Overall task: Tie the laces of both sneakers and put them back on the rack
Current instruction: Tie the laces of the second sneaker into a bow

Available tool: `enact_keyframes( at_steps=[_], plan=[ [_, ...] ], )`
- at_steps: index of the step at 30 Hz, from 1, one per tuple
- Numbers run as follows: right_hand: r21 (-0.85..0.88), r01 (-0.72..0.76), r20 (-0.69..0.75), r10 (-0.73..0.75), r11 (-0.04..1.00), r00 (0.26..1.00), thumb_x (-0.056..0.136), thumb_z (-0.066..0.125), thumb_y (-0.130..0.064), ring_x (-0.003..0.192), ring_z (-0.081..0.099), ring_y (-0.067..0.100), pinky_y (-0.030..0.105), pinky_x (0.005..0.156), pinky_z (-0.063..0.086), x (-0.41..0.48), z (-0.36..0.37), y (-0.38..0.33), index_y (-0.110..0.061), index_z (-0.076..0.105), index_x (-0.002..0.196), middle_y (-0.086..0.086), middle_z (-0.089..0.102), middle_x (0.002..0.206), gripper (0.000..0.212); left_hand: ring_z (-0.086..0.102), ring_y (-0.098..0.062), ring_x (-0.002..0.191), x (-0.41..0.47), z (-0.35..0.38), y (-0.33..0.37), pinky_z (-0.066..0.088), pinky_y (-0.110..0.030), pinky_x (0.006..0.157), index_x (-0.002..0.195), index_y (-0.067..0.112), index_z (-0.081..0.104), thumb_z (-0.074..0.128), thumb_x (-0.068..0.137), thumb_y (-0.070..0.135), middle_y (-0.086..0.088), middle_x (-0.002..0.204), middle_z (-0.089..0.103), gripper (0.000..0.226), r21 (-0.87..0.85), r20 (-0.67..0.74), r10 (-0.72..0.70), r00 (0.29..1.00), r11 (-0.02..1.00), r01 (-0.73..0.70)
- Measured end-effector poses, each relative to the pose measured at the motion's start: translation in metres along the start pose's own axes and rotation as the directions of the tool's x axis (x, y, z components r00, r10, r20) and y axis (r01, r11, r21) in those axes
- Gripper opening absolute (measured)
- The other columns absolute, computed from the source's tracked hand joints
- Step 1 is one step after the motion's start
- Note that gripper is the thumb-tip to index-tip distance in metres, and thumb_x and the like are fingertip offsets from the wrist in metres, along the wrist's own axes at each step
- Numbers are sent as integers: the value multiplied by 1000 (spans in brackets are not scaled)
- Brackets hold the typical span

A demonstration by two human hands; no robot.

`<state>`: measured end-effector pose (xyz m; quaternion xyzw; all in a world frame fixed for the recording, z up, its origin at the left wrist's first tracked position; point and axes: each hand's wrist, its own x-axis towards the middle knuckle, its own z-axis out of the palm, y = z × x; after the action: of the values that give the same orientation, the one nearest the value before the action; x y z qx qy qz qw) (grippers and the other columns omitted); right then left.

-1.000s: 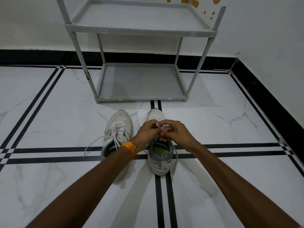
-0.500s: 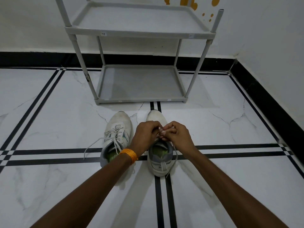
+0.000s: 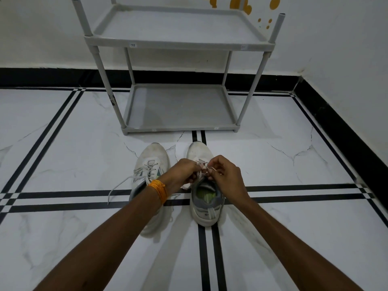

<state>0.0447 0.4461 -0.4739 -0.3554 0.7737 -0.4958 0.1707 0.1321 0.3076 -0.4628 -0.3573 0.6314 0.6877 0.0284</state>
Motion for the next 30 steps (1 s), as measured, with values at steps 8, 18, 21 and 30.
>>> enact_keyframes(
  at_steps=[8,18,21,30],
  plan=[
    [-474,363,134,-342,802,930,88,65,-25,95,56,19,33,77,51,8,-9,-8,-16,71,99,2,65,102,15,46,-15,61,-3,3,9,41,-23,56,75,5,63,53,91,6,-6,66,52,19,95,-46,83,995,992,-79],
    [-478,333,181,-280,812,943,97,57,-24,75,43,16,26,66,33,13,-31,0,-10,58,85,-5,52,79,18,56,-6,53,0,-7,4,43,-17,52,76,7,71,61,93,17,-2,62,63,22,146,-225,196,954,975,-166],
    [-531,281,154,-235,799,960,97,58,-22,70,42,16,24,62,30,5,-47,22,-9,57,82,-5,50,76,19,55,-4,51,1,-23,-12,41,-15,50,76,7,73,60,94,19,2,60,63,25,261,-323,232,917,954,-149],
    [-610,186,147,-120,770,982,95,59,-13,68,42,18,28,63,30,-19,-49,55,-8,55,80,-2,48,74,16,70,-30,80,4,-23,-36,55,-37,77,83,3,76,55,94,23,-15,81,76,31,647,-379,406,831,759,-76]
  ],
)
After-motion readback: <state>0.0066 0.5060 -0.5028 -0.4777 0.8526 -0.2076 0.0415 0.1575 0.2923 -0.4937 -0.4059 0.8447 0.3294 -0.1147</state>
